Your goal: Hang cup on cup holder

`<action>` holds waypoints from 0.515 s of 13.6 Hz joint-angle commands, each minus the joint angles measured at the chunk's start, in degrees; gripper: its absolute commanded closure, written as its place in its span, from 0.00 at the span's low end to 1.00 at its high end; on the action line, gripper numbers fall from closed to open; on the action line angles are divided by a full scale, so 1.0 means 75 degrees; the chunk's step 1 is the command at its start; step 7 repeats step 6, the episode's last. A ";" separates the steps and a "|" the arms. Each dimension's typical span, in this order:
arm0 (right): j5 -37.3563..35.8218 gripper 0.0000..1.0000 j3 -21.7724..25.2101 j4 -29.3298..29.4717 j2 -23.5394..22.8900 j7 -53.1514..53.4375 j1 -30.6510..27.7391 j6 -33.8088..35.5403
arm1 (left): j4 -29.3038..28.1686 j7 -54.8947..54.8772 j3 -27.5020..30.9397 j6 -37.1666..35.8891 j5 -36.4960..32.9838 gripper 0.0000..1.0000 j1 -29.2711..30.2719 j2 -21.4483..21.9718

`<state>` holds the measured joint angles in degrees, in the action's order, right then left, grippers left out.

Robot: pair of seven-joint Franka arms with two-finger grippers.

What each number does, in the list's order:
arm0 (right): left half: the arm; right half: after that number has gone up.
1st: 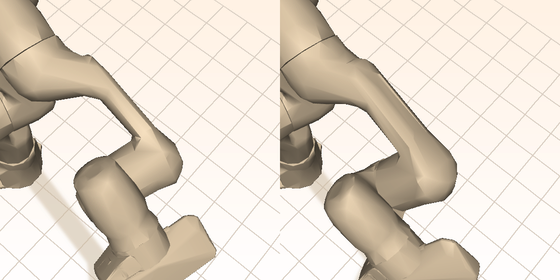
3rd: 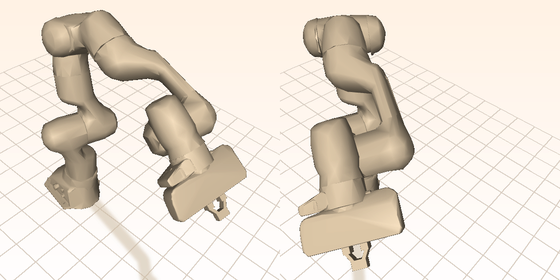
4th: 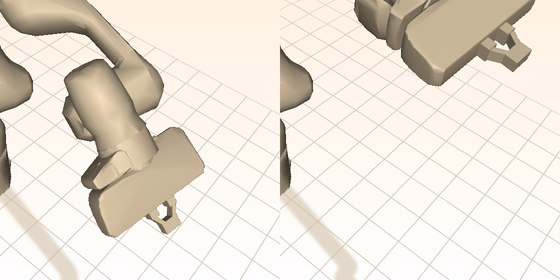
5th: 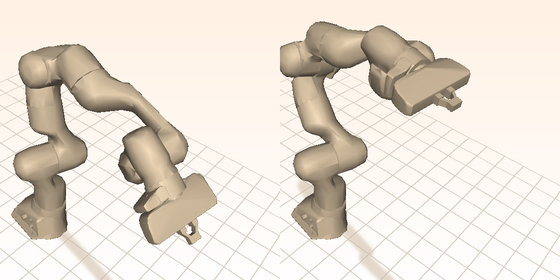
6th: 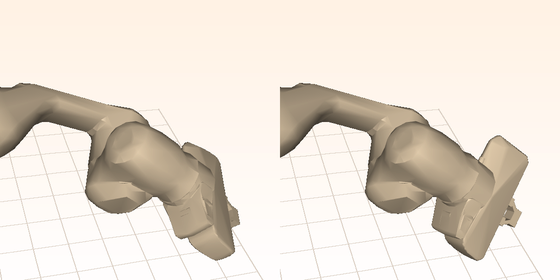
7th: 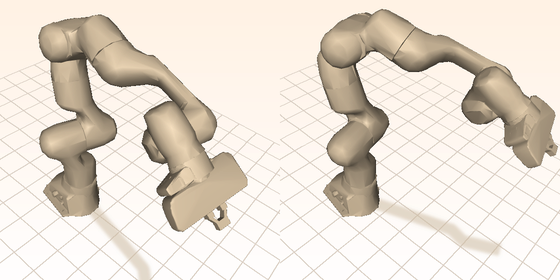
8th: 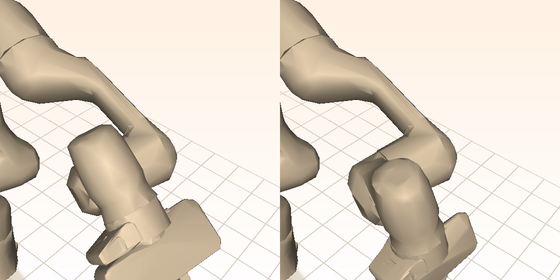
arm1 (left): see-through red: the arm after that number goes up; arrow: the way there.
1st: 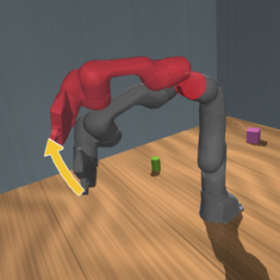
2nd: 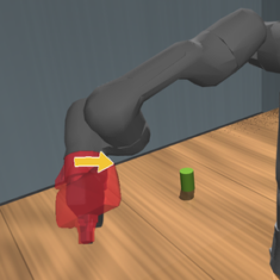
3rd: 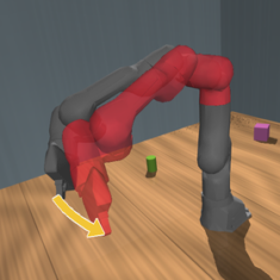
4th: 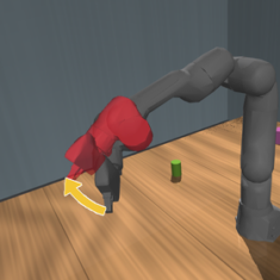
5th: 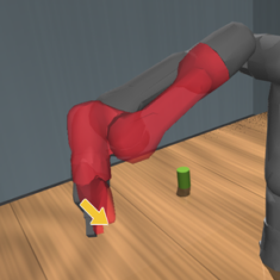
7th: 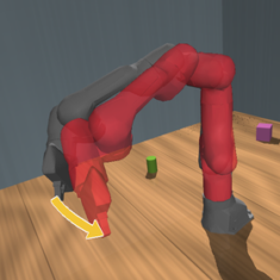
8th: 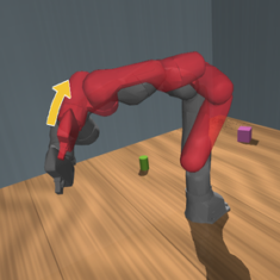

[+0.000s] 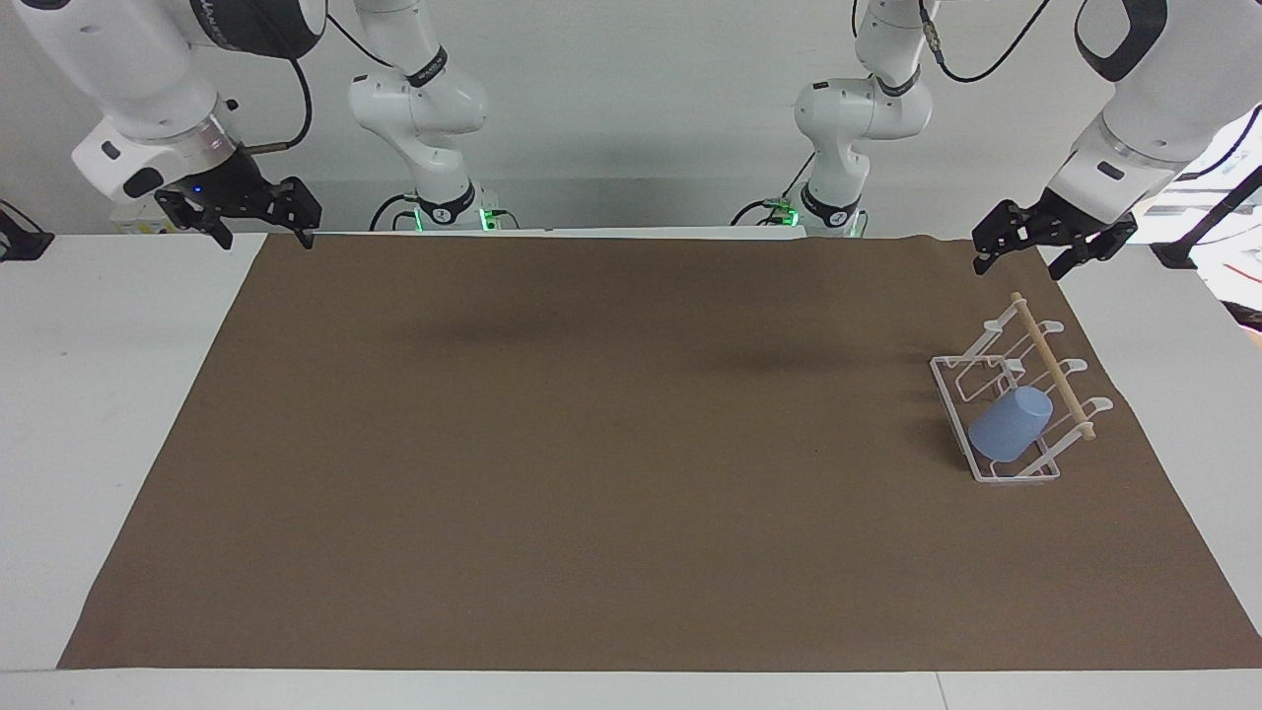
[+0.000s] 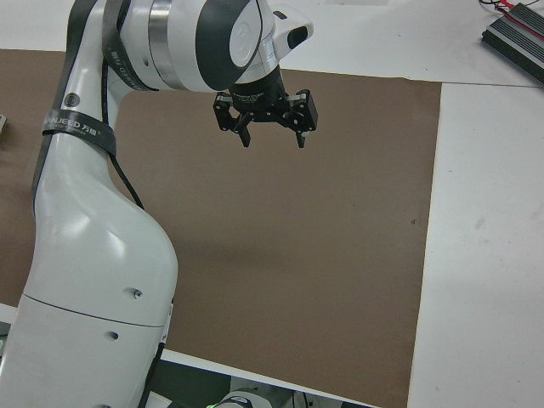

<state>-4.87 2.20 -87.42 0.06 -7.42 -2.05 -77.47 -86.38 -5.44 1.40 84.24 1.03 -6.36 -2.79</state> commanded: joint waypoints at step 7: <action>-0.0124 0.00 0.0011 -0.0181 0.0156 0.0063 0.0016 0.0016 | 0.0033 0.0620 -0.0011 -0.0380 -0.0149 0.00 0.0039 0.0008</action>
